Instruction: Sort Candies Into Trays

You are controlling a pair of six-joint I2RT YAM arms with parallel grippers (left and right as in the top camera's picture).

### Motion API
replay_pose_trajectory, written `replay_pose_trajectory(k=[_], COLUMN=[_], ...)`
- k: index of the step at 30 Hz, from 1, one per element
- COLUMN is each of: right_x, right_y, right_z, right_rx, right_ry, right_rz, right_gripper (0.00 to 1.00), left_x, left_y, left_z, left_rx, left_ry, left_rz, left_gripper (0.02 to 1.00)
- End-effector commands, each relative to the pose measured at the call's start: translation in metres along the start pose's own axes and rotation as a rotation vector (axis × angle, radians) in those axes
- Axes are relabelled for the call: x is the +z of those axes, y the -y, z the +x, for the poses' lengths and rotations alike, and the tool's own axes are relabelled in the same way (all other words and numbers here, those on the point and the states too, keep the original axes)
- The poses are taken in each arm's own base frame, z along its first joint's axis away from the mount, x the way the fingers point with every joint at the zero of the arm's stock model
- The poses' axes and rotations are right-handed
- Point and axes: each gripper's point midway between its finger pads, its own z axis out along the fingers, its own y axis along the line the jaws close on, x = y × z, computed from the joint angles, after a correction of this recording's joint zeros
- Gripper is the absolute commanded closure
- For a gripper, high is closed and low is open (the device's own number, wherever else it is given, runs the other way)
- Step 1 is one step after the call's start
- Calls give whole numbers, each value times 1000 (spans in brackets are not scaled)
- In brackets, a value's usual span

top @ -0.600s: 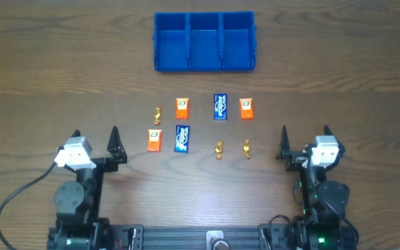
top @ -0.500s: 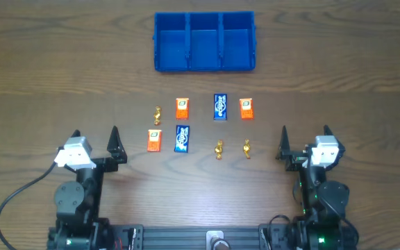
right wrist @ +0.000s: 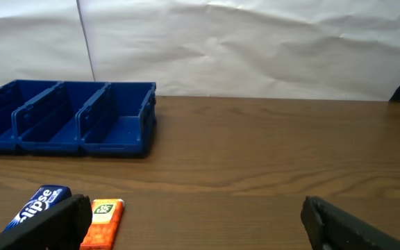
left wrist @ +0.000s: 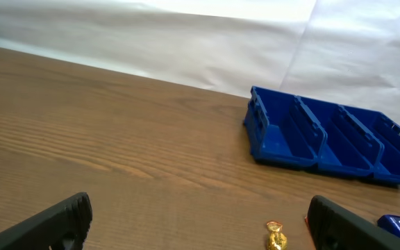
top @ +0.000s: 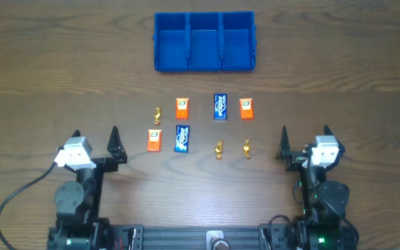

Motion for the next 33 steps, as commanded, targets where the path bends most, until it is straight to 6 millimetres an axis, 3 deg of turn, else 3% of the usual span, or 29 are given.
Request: replay_pose_trajectory(k=[1, 5, 8, 11, 14, 17, 20, 23, 26, 33], right_x=[0, 0, 0, 0, 0, 0, 0, 0, 0, 0], right_y=[0, 0, 0, 0, 0, 0, 0, 0, 0, 0], right_z=[1, 1, 1, 1, 1, 1, 1, 1, 1, 1], right_rx=[-11, -11, -11, -11, -11, -11, -11, -11, -11, -11], right_ry=[0, 0, 0, 0, 0, 0, 0, 0, 0, 0], right_rz=[-4, -4, -4, -4, -4, -4, -4, -4, -4, -4], right_gripper=[3, 3, 3, 3, 3, 3, 3, 3, 3, 3], left_x=[1, 1, -1, -10, 4, 43, 61, 71, 70, 51], left_y=[-11, -16, 0, 41, 58, 77, 80, 83, 83, 86], left_z=[16, 8, 5, -52, -64, -22, 34, 72, 112, 161], left_rx=[29, 52, 52, 49, 54, 118, 130, 134, 124, 138], left_ry=[-42, -6, -37, -220, -483, -788, -971, -1071, -1186, -1345], left_rz=[-50, -84, -10, 115, 117, 102, 46, 26, -16, -86], left_gripper=[20, 20, 18, 18, 18, 18, 18, 18, 18, 23])
